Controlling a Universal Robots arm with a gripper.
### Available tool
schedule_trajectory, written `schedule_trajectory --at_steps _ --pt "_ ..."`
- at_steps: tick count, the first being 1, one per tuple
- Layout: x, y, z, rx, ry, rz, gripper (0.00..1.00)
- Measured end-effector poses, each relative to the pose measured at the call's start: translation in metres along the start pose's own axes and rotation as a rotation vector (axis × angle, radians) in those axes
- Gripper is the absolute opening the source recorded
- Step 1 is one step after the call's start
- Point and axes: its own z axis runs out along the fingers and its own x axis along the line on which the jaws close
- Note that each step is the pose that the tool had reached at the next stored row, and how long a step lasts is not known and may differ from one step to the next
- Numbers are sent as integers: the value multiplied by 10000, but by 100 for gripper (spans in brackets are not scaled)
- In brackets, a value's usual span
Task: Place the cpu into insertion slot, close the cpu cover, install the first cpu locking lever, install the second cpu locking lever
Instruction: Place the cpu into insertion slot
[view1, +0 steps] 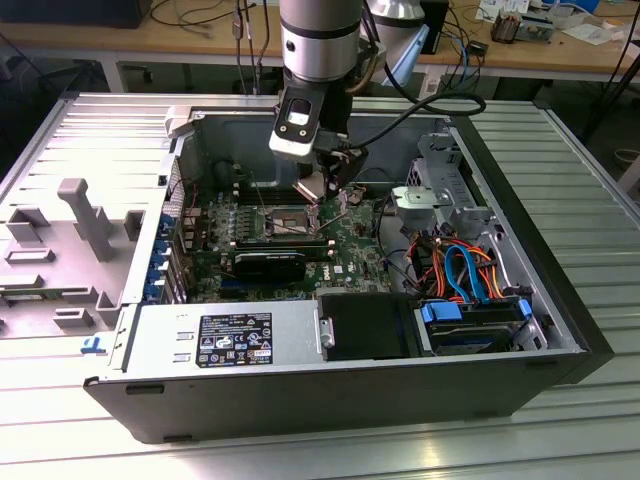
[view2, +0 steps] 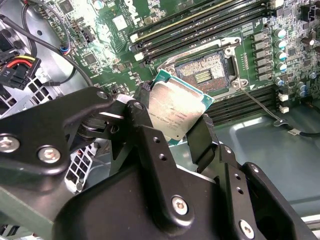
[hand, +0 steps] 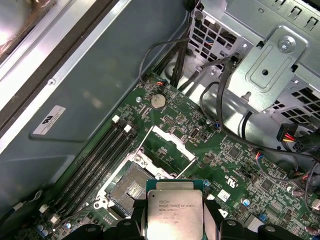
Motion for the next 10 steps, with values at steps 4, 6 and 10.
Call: schedule_trajectory --at_steps 4,6,10 --pt "0 0 2 -1 -3 33 54" --pt "0 0 4 -1 -6 58 54" --pt "0 -1 7 -2 -10 99 54"
